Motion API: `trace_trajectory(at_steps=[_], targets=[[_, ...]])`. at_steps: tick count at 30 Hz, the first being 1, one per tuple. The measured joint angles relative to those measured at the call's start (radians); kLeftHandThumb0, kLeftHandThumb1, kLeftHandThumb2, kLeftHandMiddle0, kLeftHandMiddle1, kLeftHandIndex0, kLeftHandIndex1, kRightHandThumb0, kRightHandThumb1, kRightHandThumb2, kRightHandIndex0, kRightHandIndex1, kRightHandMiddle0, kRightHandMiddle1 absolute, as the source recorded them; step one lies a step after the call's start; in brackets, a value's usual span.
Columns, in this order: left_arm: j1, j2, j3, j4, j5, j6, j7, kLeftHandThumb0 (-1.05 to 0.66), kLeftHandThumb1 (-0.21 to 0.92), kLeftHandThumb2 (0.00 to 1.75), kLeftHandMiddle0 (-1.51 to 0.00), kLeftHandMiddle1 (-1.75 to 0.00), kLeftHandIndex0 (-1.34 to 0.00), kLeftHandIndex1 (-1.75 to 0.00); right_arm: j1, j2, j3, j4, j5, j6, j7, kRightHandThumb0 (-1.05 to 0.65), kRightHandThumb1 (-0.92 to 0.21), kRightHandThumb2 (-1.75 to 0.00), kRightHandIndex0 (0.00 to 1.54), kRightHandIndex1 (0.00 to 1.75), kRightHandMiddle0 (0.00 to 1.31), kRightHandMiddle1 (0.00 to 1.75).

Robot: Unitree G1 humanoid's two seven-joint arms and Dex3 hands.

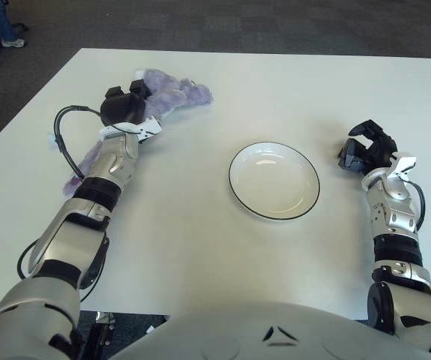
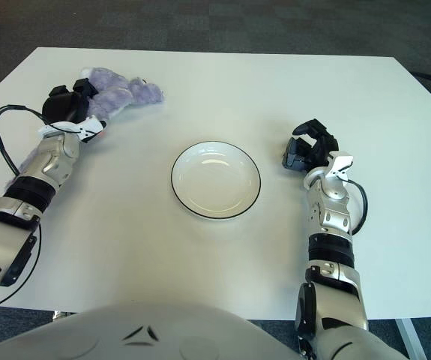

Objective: Put the doll into the plate.

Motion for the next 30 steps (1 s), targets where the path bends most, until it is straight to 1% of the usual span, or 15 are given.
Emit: trace_trajectory(at_steps=[10, 16, 24, 30], targets=[[0.005, -0.001, 0.013, 0.072, -0.006, -0.143, 0.149, 0.54, 0.15, 1.52, -0.75, -1.75, -0.98, -1.75, 0.001, -0.003, 0.0, 0.0, 0.0, 0.0, 0.007, 0.0, -0.08, -1.59, 0.81, 1.72, 0.55, 1.75], [0.005, -0.001, 0.009, 0.111, 0.004, -0.207, 0.245, 0.55, 0.13, 1.54, -0.76, -1.75, -0.99, -1.75, 0.001, -0.003, 0.0, 0.0, 0.0, 0.0, 0.009, 0.0, -0.08, -1.59, 0.8, 1.72, 0.55, 1.75], [0.01, -0.001, 0.005, 0.114, 0.012, -0.233, 0.304, 0.55, 0.13, 1.54, -0.76, -1.75, -1.01, -1.75, 0.001, -0.003, 0.0, -0.001, 0.007, 0.003, 0.01, 0.0, -0.09, -1.58, 0.8, 1.72, 0.54, 1.75], [0.022, -0.004, 0.015, 0.097, 0.001, -0.235, 0.306, 0.55, 0.13, 1.54, -0.76, -1.75, -1.02, -1.75, 0.001, -0.005, 0.0, -0.002, 0.009, 0.007, 0.014, 0.0, -0.09, -1.58, 0.8, 1.72, 0.54, 1.75]])
